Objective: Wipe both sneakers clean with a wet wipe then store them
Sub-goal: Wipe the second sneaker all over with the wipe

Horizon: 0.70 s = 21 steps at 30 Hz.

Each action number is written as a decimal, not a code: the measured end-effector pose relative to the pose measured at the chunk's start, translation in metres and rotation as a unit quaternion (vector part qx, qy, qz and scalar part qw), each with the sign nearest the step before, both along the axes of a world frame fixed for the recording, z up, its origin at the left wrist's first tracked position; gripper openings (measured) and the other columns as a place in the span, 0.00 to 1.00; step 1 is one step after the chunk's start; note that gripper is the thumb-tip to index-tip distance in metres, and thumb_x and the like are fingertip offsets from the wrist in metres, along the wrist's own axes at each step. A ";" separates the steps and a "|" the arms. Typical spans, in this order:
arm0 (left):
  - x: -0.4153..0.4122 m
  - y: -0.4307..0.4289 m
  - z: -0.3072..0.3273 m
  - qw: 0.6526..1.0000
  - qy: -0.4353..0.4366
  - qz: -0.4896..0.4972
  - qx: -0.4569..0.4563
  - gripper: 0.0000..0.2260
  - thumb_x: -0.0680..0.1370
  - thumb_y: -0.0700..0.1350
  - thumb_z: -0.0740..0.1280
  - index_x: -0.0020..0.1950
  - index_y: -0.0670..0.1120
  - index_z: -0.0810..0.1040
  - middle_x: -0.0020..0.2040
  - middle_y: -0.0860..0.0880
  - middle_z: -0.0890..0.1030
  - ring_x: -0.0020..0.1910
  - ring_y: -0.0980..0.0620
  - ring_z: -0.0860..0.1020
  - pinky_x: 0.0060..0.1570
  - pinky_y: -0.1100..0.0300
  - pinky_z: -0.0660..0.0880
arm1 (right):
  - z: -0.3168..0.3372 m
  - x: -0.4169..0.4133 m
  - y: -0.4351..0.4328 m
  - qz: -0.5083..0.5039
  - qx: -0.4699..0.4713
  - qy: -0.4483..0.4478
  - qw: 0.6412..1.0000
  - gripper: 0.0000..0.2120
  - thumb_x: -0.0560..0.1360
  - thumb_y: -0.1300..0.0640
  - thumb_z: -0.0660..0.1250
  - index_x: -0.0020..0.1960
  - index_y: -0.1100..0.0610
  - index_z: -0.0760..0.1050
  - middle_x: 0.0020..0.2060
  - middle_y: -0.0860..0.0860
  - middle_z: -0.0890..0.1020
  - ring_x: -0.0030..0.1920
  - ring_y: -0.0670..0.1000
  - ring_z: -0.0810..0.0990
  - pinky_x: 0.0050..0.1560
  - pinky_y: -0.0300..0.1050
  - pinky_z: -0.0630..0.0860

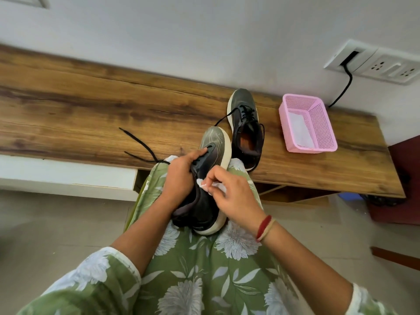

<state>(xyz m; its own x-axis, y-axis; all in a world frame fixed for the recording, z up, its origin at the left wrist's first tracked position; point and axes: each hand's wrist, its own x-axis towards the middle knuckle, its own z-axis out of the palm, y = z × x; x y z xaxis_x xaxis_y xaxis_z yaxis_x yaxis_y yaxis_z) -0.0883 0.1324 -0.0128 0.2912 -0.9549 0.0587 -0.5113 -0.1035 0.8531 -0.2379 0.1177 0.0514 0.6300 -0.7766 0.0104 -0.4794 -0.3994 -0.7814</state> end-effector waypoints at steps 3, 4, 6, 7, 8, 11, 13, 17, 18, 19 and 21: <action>-0.002 -0.002 0.000 1.000 -0.008 0.008 0.012 0.18 0.74 0.35 0.67 0.63 0.45 0.78 0.57 0.45 0.82 0.55 0.49 0.79 0.53 0.70 0.68 | 0.009 0.003 -0.023 -0.054 0.016 -0.042 0.998 0.07 0.72 0.66 0.67 0.44 0.56 0.72 0.38 0.46 0.79 0.42 0.43 0.78 0.45 0.37 0.74; -0.003 -0.001 0.002 1.000 -0.013 0.010 0.013 0.17 0.74 0.35 0.67 0.62 0.45 0.78 0.54 0.44 0.83 0.52 0.48 0.80 0.48 0.69 0.68 | 0.009 0.010 -0.028 -0.073 -0.005 -0.045 0.996 0.07 0.72 0.66 0.67 0.44 0.56 0.72 0.38 0.45 0.78 0.41 0.42 0.77 0.45 0.37 0.74; -0.002 0.000 0.006 1.000 -0.019 0.007 0.005 0.14 0.73 0.37 0.66 0.58 0.43 0.80 0.46 0.43 0.84 0.44 0.46 0.81 0.39 0.67 0.65 | 0.002 0.024 -0.030 -0.048 -0.050 -0.004 0.998 0.08 0.72 0.64 0.66 0.45 0.54 0.70 0.38 0.47 0.79 0.41 0.46 0.78 0.45 0.44 0.76; -0.001 0.001 0.006 1.000 -0.018 -0.001 0.003 0.15 0.72 0.39 0.65 0.57 0.42 0.81 0.45 0.44 0.84 0.43 0.46 0.81 0.38 0.67 0.65 | -0.003 0.025 -0.027 -0.020 -0.065 0.021 0.997 0.08 0.73 0.63 0.66 0.45 0.52 0.68 0.38 0.48 0.78 0.40 0.49 0.79 0.44 0.49 0.76; 0.000 0.003 0.006 1.000 -0.021 -0.010 0.005 0.16 0.71 0.41 0.66 0.58 0.42 0.80 0.47 0.44 0.84 0.45 0.47 0.81 0.41 0.67 0.67 | -0.006 0.023 -0.021 0.008 -0.068 0.036 0.997 0.09 0.73 0.62 0.65 0.45 0.51 0.67 0.37 0.49 0.78 0.39 0.50 0.78 0.42 0.51 0.75; 0.002 0.004 0.002 0.999 -0.039 -0.010 0.028 0.21 0.72 0.35 0.69 0.65 0.44 0.76 0.57 0.43 0.82 0.55 0.48 0.80 0.54 0.66 0.68 | -0.009 0.006 0.002 0.127 -0.064 0.070 0.987 0.08 0.73 0.64 0.64 0.45 0.52 0.67 0.38 0.50 0.78 0.38 0.50 0.76 0.39 0.50 0.74; 0.000 0.004 0.004 0.999 -0.029 0.001 0.038 0.21 0.74 0.34 0.66 0.66 0.44 0.76 0.58 0.44 0.81 0.56 0.47 0.79 0.55 0.66 0.68 | -0.006 0.000 0.020 0.163 -0.074 0.067 0.982 0.07 0.74 0.64 0.63 0.45 0.53 0.68 0.39 0.50 0.78 0.39 0.49 0.75 0.40 0.50 0.73; 0.000 0.001 0.011 0.998 -0.019 0.010 0.058 0.19 0.73 0.36 0.67 0.64 0.43 0.77 0.57 0.44 0.81 0.56 0.46 0.79 0.55 0.62 0.70 | 0.009 -0.007 0.015 0.031 0.091 -0.086 0.992 0.09 0.73 0.65 0.67 0.44 0.54 0.69 0.40 0.51 0.80 0.44 0.49 0.80 0.47 0.46 0.77; 0.002 0.002 0.013 0.997 -0.003 0.002 0.077 0.19 0.73 0.35 0.68 0.64 0.43 0.77 0.58 0.45 0.81 0.57 0.47 0.79 0.56 0.64 0.69 | 0.013 -0.011 0.011 -0.008 0.107 -0.125 0.986 0.09 0.72 0.66 0.68 0.44 0.56 0.70 0.41 0.53 0.80 0.45 0.50 0.81 0.49 0.46 0.77; 0.006 0.005 0.016 0.995 0.027 -0.012 0.100 0.20 0.73 0.33 0.67 0.64 0.45 0.77 0.59 0.46 0.80 0.58 0.48 0.78 0.57 0.65 0.68 | 0.016 -0.017 0.009 -0.046 0.120 -0.162 0.978 0.09 0.72 0.68 0.68 0.45 0.58 0.71 0.41 0.55 0.80 0.45 0.50 0.81 0.49 0.45 0.77; 0.017 0.012 0.029 0.981 0.111 -0.029 0.155 0.22 0.73 0.29 0.62 0.63 0.47 0.77 0.61 0.50 0.78 0.62 0.50 0.76 0.60 0.63 0.69 | 0.019 -0.030 0.006 -0.130 0.160 -0.236 0.950 0.08 0.72 0.69 0.68 0.45 0.59 0.71 0.43 0.59 0.79 0.45 0.51 0.80 0.49 0.43 0.77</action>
